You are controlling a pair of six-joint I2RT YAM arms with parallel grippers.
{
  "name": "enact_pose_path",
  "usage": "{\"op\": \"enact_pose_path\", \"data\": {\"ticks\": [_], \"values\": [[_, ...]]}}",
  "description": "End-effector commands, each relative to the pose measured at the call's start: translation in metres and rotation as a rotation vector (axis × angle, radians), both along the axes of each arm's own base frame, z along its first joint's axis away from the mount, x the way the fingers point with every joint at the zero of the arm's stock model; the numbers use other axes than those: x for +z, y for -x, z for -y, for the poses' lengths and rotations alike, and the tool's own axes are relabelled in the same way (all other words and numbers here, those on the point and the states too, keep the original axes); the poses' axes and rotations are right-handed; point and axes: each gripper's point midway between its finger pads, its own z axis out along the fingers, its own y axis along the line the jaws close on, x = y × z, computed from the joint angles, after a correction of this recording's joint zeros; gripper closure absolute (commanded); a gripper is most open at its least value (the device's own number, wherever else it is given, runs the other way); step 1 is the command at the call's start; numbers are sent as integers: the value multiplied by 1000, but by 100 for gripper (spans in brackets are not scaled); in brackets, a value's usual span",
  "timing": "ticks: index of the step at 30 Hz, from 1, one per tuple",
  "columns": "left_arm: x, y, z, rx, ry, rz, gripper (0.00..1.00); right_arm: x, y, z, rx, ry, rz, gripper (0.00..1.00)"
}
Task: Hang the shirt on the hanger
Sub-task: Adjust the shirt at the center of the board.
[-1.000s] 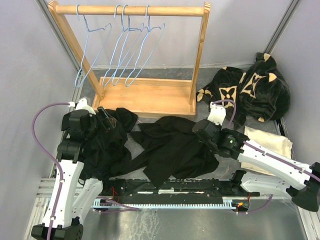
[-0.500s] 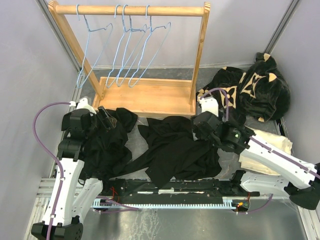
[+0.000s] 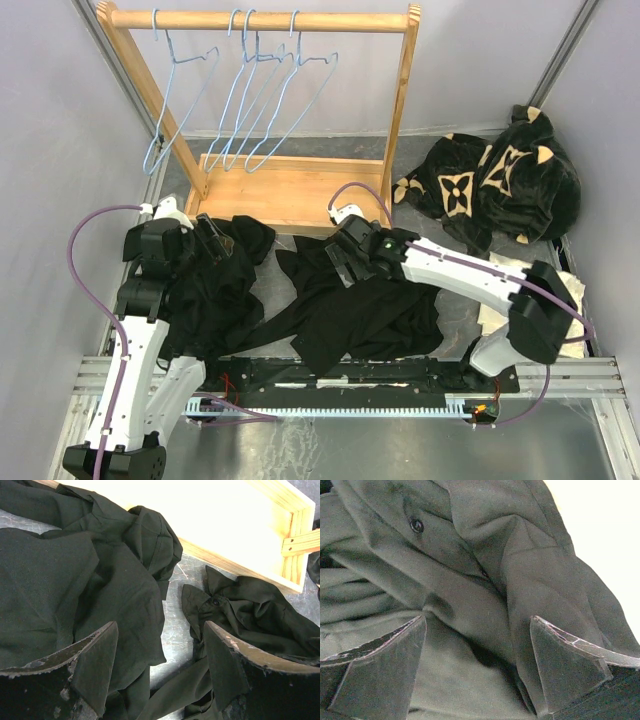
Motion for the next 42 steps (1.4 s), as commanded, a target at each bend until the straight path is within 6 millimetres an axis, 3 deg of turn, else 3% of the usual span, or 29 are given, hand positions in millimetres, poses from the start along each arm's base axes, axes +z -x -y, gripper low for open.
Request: {"op": "enact_pose_path", "data": {"ticks": [1, 5, 9, 12, 14, 20, 24, 26, 29, 31, 37, 42], "values": [[12, -4, 3, -26, 0, 57, 24, 4, -28, -23, 7, -52, 45, 9], [12, -4, 3, -25, 1, 61, 24, -12, -31, -3, -34, 87, 36, 19], [12, -4, 3, -25, 3, 62, 24, -1, -30, 20, -92, 118, 90, 51], [11, -4, 3, -26, 4, 62, 24, 33, -30, 34, -136, 65, 178, 78], [11, -5, 3, -25, 4, 61, 24, 62, -29, 39, -151, -4, 243, 88], [11, -5, 4, -27, 3, 64, 24, 158, -20, 50, -171, -292, 438, 100], [13, -4, 3, -25, 4, 69, 24, 192, -15, 59, -175, -365, 500, 97], [12, -4, 3, -25, 4, 67, 24, 189, -13, 49, -123, -352, 463, 77], [12, -4, 3, -25, 4, 66, 24, 152, -11, 15, -2, -317, 323, 43], [12, -4, 3, -25, 4, 68, 24, 126, -11, -10, 66, -307, 236, 31], [13, -4, 3, -23, 5, 70, 24, 66, -27, -60, 186, -244, 107, 18], [12, -4, 3, -22, 4, 69, 24, 28, -44, -82, 262, -144, 62, 16]]}}
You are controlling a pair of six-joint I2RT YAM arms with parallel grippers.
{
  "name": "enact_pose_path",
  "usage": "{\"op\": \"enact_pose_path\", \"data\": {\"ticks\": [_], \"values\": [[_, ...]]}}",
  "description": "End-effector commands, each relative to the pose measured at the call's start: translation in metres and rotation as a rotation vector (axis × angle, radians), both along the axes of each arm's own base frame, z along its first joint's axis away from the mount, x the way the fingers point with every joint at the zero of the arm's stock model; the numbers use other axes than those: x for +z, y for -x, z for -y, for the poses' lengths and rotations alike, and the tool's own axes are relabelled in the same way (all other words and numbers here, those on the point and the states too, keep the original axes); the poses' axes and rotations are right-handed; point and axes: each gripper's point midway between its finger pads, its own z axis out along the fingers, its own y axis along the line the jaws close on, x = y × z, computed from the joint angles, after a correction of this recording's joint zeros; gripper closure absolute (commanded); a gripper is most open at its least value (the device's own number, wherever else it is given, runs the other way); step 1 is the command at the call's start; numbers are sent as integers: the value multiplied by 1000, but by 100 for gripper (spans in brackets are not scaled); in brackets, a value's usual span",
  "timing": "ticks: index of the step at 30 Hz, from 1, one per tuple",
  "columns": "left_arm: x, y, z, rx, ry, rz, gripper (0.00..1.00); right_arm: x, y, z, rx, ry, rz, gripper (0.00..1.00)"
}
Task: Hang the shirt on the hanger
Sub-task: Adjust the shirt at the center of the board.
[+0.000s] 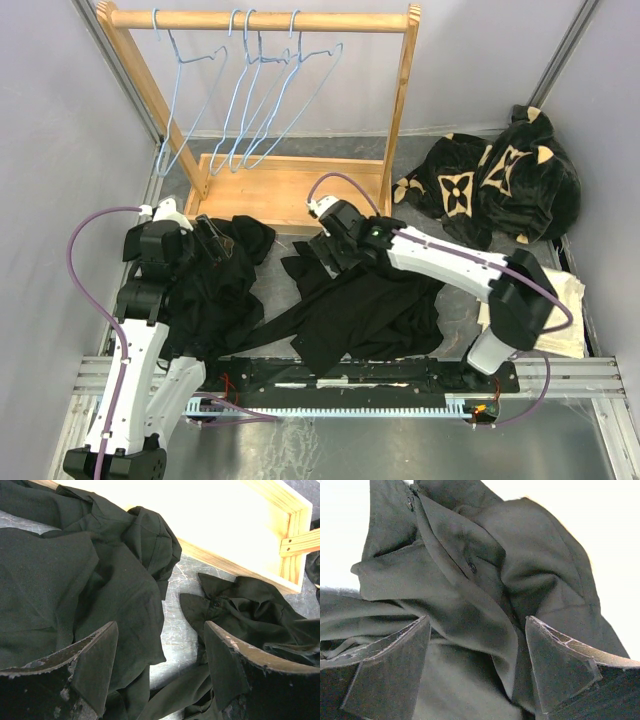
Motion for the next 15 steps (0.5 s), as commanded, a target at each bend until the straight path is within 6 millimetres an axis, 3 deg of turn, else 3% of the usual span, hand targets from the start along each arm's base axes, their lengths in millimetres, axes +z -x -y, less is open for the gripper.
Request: {"op": "enact_pose_path", "data": {"ticks": [1, 5, 9, 13, 15], "values": [[11, -5, 3, -19, 3, 57, 24, 16, -25, -39, 121, -37, 69, 16], [12, -6, 2, -18, 2, 61, 24, -13, -37, -43, 166, 70, 63, 16], [11, -6, 3, -21, 2, 59, 24, -36, -52, -30, 132, 205, 76, 19], [12, -6, 3, -22, 3, 63, 24, -38, -58, -17, 55, 234, 117, 29], [12, -6, 3, -21, 3, 61, 24, -34, -54, -11, 26, 208, 132, 45]]}}
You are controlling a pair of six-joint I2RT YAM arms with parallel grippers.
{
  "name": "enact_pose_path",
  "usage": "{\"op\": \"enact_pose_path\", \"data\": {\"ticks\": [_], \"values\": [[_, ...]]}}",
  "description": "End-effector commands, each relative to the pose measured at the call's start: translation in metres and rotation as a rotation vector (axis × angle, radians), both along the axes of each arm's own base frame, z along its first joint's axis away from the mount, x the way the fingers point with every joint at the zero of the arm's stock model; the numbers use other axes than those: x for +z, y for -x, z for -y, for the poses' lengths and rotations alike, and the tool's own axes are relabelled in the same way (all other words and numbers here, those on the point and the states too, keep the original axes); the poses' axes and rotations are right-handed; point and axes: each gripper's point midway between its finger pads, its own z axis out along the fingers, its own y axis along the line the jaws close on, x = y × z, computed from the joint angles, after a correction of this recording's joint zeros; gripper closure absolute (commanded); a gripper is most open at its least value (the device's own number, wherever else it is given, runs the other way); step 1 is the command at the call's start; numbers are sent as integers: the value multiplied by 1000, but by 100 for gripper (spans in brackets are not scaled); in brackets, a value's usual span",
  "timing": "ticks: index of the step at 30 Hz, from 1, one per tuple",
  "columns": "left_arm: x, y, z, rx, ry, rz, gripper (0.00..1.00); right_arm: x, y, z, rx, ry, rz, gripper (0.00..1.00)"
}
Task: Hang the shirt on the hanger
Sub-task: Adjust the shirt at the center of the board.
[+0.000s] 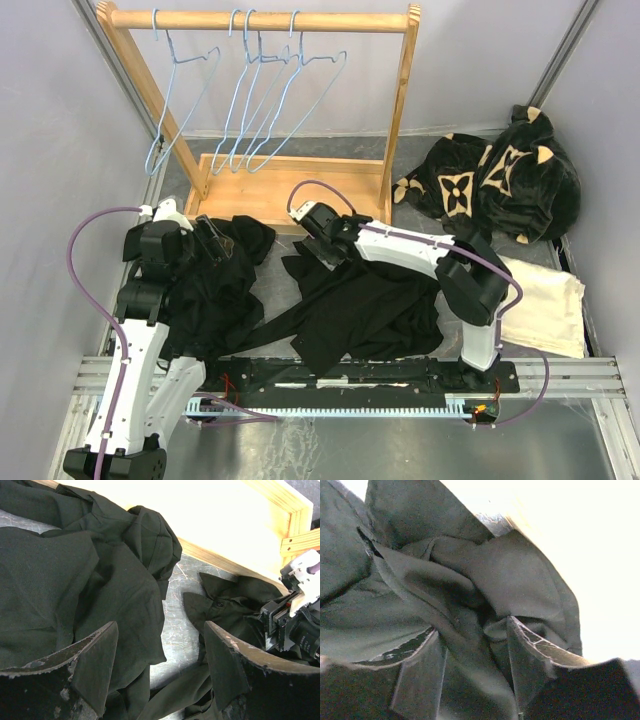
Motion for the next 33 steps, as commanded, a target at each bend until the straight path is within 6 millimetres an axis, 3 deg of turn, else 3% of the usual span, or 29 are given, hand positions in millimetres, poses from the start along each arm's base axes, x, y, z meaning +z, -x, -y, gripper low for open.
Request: {"op": "enact_pose_path", "data": {"ticks": [1, 4, 5, 8, 16, 32, 33], "values": [[12, -6, 3, -21, 3, 61, 24, 31, -11, 11, -75, -49, 129, 57], [13, -6, 3, -23, 4, 65, 24, 60, -11, 27, -132, -85, 206, 97], [13, -6, 3, -23, 5, 65, 24, 74, -11, 32, -151, -100, 235, 100], [13, -6, 3, -24, 5, 67, 24, 121, -7, 45, -177, -186, 315, 100], [13, -6, 5, -35, 6, 66, 24, 275, 13, 74, -226, -532, 547, 100], [14, -6, 5, -34, 9, 75, 24, 525, 55, 119, -199, -1037, 875, 100], [15, -6, 5, -33, 9, 77, 24, 529, 53, 118, -197, -1032, 884, 100]]}}
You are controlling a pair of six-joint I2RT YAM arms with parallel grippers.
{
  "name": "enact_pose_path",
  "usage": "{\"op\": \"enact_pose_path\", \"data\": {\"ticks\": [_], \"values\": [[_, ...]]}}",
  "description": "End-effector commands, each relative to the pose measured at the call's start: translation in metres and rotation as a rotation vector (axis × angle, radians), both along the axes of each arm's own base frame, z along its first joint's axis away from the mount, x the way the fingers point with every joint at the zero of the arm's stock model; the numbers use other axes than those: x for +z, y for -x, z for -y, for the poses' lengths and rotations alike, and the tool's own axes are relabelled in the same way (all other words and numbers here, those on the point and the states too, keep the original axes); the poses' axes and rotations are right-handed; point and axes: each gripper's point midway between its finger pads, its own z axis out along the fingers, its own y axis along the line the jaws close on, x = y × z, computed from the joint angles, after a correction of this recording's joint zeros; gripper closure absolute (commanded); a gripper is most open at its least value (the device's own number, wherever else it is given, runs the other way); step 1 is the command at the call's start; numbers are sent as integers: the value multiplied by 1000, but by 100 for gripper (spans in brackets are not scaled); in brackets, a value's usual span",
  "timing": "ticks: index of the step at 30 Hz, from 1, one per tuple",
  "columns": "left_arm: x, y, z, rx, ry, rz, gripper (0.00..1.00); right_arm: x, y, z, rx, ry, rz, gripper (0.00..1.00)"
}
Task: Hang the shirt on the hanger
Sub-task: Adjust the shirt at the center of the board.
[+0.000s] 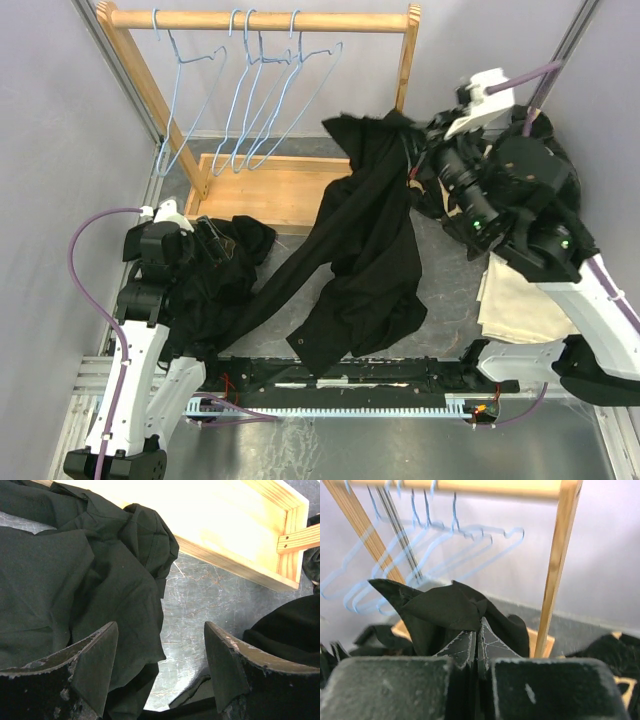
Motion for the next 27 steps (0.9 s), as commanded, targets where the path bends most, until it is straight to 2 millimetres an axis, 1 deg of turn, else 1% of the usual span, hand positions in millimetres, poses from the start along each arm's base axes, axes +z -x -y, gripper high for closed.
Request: {"op": "enact_pose_path", "data": {"ticks": [1, 6, 7, 10, 12, 18, 21, 23, 24, 26, 27], "values": [[15, -7, 2, -18, 1, 72, 24, 84, 11, 19, -14, -140, 163, 100], [14, -7, 2, -17, 1, 71, 24, 126, 14, 23, -17, -173, 239, 100], [14, -7, 2, -18, 1, 70, 24, 138, 16, 25, -16, -190, 262, 100], [15, -7, 2, -18, 1, 72, 24, 162, 21, 26, 3, -219, 310, 100], [14, -7, 2, -17, 1, 71, 24, 175, 24, 26, 14, -236, 339, 100], [14, -7, 2, -12, 2, 73, 24, 197, 27, 23, 35, -262, 398, 100], [14, -7, 2, -13, 2, 71, 24, 199, 30, 21, 57, -260, 409, 100], [14, -7, 3, -18, 2, 69, 24, 193, 33, 17, 85, -243, 399, 100], [14, -7, 4, -24, 4, 71, 24, 185, 33, 13, 102, -228, 384, 100], [16, -7, 8, -50, 8, 75, 24, 165, 35, 7, 139, -193, 340, 100], [17, -7, 9, -65, 9, 78, 23, 151, 35, 0, 165, -169, 311, 100]]}}
